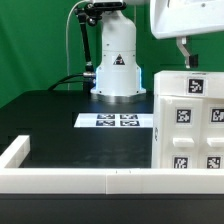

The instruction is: Assemble cabinet

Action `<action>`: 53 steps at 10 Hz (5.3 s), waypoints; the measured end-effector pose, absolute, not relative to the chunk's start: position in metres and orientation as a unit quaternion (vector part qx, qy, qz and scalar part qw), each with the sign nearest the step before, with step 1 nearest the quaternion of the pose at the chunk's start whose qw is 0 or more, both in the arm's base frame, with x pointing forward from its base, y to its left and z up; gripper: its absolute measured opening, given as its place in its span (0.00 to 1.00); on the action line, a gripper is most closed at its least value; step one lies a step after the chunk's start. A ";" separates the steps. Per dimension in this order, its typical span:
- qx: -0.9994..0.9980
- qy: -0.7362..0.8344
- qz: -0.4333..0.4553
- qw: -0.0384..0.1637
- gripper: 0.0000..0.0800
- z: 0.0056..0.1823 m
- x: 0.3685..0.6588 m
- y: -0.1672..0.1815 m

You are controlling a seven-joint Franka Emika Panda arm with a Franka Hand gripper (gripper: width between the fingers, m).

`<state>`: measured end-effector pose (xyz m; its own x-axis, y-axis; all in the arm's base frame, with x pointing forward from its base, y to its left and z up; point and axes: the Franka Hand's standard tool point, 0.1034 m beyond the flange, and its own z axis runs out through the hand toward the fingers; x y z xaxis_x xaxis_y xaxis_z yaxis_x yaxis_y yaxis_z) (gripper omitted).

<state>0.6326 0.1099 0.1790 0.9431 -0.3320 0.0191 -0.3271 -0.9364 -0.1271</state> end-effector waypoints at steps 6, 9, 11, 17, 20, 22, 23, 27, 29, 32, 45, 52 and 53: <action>-0.984 -0.175 -0.013 0.034 1.00 0.181 0.643 0.101; -0.948 -0.318 -0.013 0.024 1.00 0.179 0.642 0.101; -0.906 -0.424 -0.010 0.018 1.00 0.176 0.639 0.102; -0.849 -0.529 -0.007 0.011 1.00 0.162 0.630 0.101; -0.852 -0.524 -0.006 0.011 1.00 0.156 0.626 0.100; -0.854 -0.520 -0.005 0.010 1.00 0.153 0.624 0.099; -0.856 -0.517 -0.005 0.010 0.98 0.152 0.624 0.099; -0.864 -0.504 -0.005 0.010 0.70 0.152 0.625 0.096; -0.876 -0.482 -0.005 0.011 0.70 0.152 0.625 0.095; -0.935 -0.355 -0.003 0.011 0.70 0.152 0.625 0.095; -0.980 0.198 -0.022 0.015 0.70 0.153 0.631 0.080; -0.838 0.545 -0.026 0.026 0.70 0.152 0.633 0.068; -0.819 0.573 -0.023 0.025 0.70 0.152 0.632 0.067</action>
Offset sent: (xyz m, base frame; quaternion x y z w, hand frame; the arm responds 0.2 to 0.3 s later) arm 0.0103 0.0040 0.0030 -0.0031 -0.0516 -0.2596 0.9643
